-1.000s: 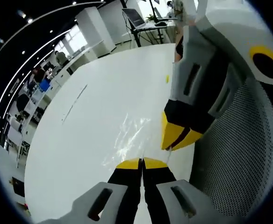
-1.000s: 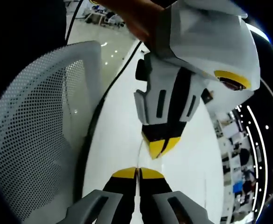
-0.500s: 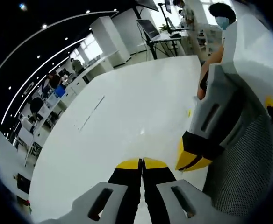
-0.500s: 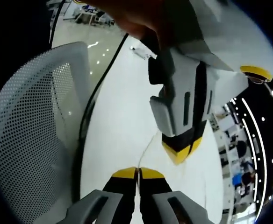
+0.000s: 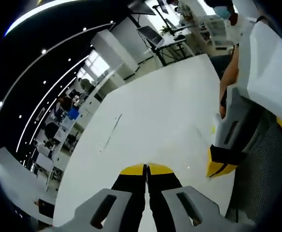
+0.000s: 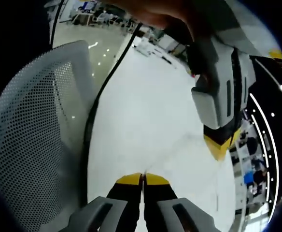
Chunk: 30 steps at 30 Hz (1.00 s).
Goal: Open the resealable bag by pulling the two sides of the seal apart until the entire bag opening is separated and visibly accessible.
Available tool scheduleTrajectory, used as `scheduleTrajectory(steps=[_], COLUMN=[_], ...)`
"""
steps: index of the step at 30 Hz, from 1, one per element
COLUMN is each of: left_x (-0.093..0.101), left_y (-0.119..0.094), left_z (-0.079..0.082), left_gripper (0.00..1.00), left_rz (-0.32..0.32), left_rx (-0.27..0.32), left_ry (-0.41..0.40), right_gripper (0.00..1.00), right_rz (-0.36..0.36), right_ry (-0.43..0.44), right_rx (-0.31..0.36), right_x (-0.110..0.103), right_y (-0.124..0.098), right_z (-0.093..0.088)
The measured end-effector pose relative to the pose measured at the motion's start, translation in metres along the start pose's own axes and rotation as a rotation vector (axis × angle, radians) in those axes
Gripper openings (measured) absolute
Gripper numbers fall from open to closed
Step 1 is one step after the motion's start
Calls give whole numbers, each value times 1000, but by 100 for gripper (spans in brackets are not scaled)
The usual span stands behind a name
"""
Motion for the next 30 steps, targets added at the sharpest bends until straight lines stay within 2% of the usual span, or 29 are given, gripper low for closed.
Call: scheduleTrajectory(steps=[9,18,23,28,30], left_x=[-9,-13,-14,-12,-9], left_y=[-3,-4,-7,-5,-4], left_z=[8,8,8,5,4], left_gripper=[0,0,0,0,0], left_rz=[37,53,66,51,36], left_rx=[25,18,19,1,-4], left_ry=[9,-5,5,8,4], right_gripper=[0,0,0,0,0], right_rz=[11,-4,-39,-87,-82], right_ry=[58,48,48,139,174], right_rx=[21,31,32,66,82], right_x=[6,8,14,20,22], right_y=[-3,-7,-11,-16,-17], right_z=[-2,-1,-5,-9,-11])
Point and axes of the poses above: the point that each gripper's makers call its tool centre point, and the gripper's own axes: y roughly forward along the fingers, x roughly to its right, z roughly out of its top, the point moved 9 cm from there along -y, roughly backward along the fingers, and after that the axes turned 8 degrees about -x, right-handed, at the moved point
